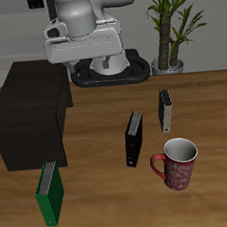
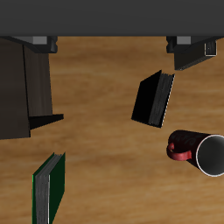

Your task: Place the green book upright on top of the shelf

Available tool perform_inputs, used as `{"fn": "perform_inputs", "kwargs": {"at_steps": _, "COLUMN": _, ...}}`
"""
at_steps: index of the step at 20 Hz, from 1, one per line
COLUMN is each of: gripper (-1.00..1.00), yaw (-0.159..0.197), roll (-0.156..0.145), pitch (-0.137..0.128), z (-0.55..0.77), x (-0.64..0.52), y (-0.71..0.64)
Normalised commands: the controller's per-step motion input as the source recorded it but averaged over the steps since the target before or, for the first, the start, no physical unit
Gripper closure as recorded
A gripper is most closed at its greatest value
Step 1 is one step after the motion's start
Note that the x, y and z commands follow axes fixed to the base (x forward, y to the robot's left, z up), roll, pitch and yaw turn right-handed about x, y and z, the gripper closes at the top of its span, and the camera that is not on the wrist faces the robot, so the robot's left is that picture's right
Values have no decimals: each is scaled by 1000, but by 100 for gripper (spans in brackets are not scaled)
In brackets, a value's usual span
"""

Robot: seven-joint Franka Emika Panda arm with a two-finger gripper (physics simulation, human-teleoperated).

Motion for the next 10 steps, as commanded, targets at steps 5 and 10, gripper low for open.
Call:
{"fn": "perform_inputs", "kwargs": {"at_steps": 5, "gripper": -100, "yaw": -18, "roll": 3, "pitch": -15, "z": 109, "x": 295, "y": -431}}
{"fn": "perform_inputs", "kwargs": {"at_steps": 10, "gripper": -100, "yaw": 35, "roll": -39, "pitch": -15, "z": 97, "x": 259, "y": -386}}
